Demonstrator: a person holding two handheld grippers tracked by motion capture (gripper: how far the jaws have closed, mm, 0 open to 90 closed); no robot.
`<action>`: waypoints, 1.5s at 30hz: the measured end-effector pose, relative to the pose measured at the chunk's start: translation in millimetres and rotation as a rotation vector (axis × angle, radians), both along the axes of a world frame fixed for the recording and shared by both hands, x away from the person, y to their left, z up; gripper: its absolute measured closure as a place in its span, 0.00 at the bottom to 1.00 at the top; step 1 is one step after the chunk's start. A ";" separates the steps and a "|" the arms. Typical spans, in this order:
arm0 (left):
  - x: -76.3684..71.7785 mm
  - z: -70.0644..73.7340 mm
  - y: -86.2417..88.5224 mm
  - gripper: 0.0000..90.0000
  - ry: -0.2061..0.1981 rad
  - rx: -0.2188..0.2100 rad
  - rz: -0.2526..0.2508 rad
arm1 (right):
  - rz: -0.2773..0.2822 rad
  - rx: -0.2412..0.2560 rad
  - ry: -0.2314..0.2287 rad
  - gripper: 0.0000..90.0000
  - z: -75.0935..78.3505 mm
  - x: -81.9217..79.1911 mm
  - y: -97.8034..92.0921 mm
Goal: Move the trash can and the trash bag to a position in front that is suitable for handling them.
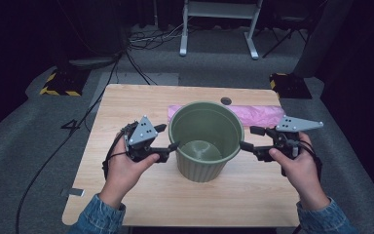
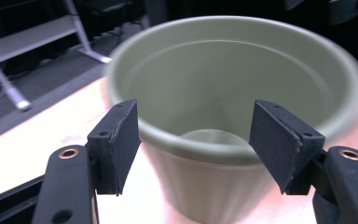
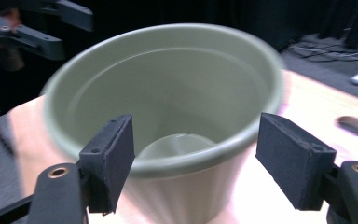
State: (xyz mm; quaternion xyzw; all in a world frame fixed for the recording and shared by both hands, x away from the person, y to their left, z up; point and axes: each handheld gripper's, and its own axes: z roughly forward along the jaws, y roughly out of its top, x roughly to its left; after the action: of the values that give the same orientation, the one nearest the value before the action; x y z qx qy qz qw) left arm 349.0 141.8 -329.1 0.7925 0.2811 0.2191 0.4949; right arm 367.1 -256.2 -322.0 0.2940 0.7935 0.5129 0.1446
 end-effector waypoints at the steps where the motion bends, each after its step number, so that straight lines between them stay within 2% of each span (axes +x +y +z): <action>1: 0.0 0.0 0.0 0.36 0.000 0.000 0.000 | -0.024 -0.013 -0.018 0.31 0.7 5.3 -2.8; 2: 10.0 0.9 7.0 0.36 -0.026 0.014 0.048 | -0.050 -0.030 -0.037 0.31 1.2 10.7 -5.8; 3: 10.0 0.9 7.0 0.36 -0.026 0.014 0.048 | -0.050 -0.030 -0.037 0.31 1.2 10.7 -5.8; 4: 22.1 -3.0 16.1 0.35 -0.032 -0.001 0.089 | -0.091 -0.040 -0.053 0.31 -0.2 21.9 -12.4; 5: 22.1 -3.0 16.1 0.36 -0.032 -0.001 0.089 | -0.091 -0.040 -0.053 0.31 -0.2 21.9 -12.4; 6: 29.3 -7.1 19.7 0.36 -0.040 0.015 0.110 | -0.105 -0.035 -0.046 0.31 -2.5 27.6 -15.0; 7: 45.2 -21.3 22.0 0.37 -0.026 0.012 0.142 | -0.126 -0.044 -0.035 0.31 -11.0 40.3 -17.1; 8: 45.2 -21.3 22.0 0.37 -0.026 0.012 0.142 | -0.136 -0.065 -0.044 0.32 -17.2 47.5 -16.1; 9: 52.6 -29.6 20.4 0.37 -0.004 0.000 0.133 | -0.136 -0.065 -0.044 0.32 -17.2 47.5 -16.1; 10: 63.4 -45.1 14.4 0.42 0.003 0.013 0.121 | -0.163 -0.090 -0.036 0.35 -31.5 59.8 -12.0; 11: 63.4 -45.1 14.4 0.38 0.003 0.013 0.121 | -0.184 -0.081 -0.027 0.35 -38.2 64.7 -9.9; 12: 71.5 -58.0 6.6 0.34 0.022 0.017 0.100 | -0.175 -0.088 -0.018 0.35 -44.8 69.1 -7.9; 14: 74.9 -63.6 3.4 0.37 0.033 0.027 0.096 | -0.153 -0.123 0.007 0.35 -57.0 76.4 -3.9; 15: 80.2 -73.8 -2.1 0.37 0.037 0.054 0.108 | -0.149 -0.132 0.014 0.35 -62.6 79.5 -1.7; 17: 81.9 -78.4 -4.4 0.39 0.045 0.056 0.110 | -0.141 -0.134 0.020 0.36 -67.9 82.5 0.4; 19: 81.9 -88.3 -7.3 0.42 0.066 0.050 0.094 | -0.118 -0.117 0.048 0.39 -81.4 87.3 6.4; 20: 81.9 -88.3 -7.3 0.44 0.066 0.050 0.094 | -0.118 -0.117 0.048 0.39 -81.4 87.3 6.4; 21: 77.2 -92.8 -7.6 0.44 0.086 0.061 0.091 | -0.123 -0.121 0.046 0.41 -87.4 84.8 8.2; 25: 67.5 -96.9 -8.3 0.47 0.086 0.078 0.070 | -0.113 -0.108 0.052 0.42 -93.1 77.2 6.4; 28: 47.2 -98.1 -8.6 0.46 0.069 0.092 0.041 | -0.097 -0.115 0.036 0.42 -94.3 59.6 4.7; 29: 47.2 -98.1 -8.6 0.46 0.069 0.092 0.041 | -0.097 -0.115 0.036 0.42 -94.3 59.6 4.7; 30: 41.1 -98.4 -8.4 0.46 0.059 0.095 0.040 | -0.088 -0.117 0.033 0.42 -95.0 46.3 4.0; 31: 28.3 -100.3 -9.1 0.46 0.039 0.102 0.044 | -0.083 -0.116 0.036 0.42 -95.6 40.2 4.1; 32: 28.3 -100.3 -9.1 0.46 0.039 0.102 0.044 | -0.083 -0.116 0.036 0.42 -95.6 40.2 4.1; 33: 16.4 -103.6 -9.9 0.46 0.030 0.111 0.048 | -0.071 -0.116 0.040 0.41 -97.6 28.6 4.5; 34: 11.4 -105.2 -9.9 0.46 0.029 0.113 0.046 | -0.069 -0.108 0.042 0.41 -98.4 22.8 4.5; 35: 11.4 -105.2 -9.9 0.45 0.029 0.113 0.046 | -0.069 -0.102 0.041 0.41 -99.1 17.0 4.7; 37: -2.2 -108.9 -7.6 0.44 0.038 0.090 0.045 | -0.070 -0.094 0.044 0.41 -101.0 6.7 5.0; 40: -10.6 -110.3 -5.6 0.45 0.040 0.085 0.042 | -0.056 -0.069 0.073 0.41 -104.0 -5.3 5.1; 41: -18.5 -111.4 -4.7 0.44 0.028 0.099 0.042 | -0.050 -0.064 0.080 0.40 -104.9 -8.3 5.3; 42: -18.5 -111.4 -4.7 0.44 0.028 0.099 0.042 | -0.045 -0.060 0.081 0.40 -105.5 -10.9 5.8; 43: -24.7 -111.4 -4.3 0.43 0.012 0.127 0.047 | -0.040 -0.060 0.080 0.40 -105.8 -12.9 6.7; 45: -27.4 -111.5 -3.8 0.41 0.009 0.128 0.049 | -0.036 -0.075 0.065 0.39 -105.8 -14.7 8.7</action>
State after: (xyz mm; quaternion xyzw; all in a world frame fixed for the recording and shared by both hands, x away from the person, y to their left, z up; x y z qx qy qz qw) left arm 321.6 138.1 -440.6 0.8164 0.2882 0.2452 0.4362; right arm 352.4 -247.5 -427.9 0.3192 0.8110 0.4702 0.1388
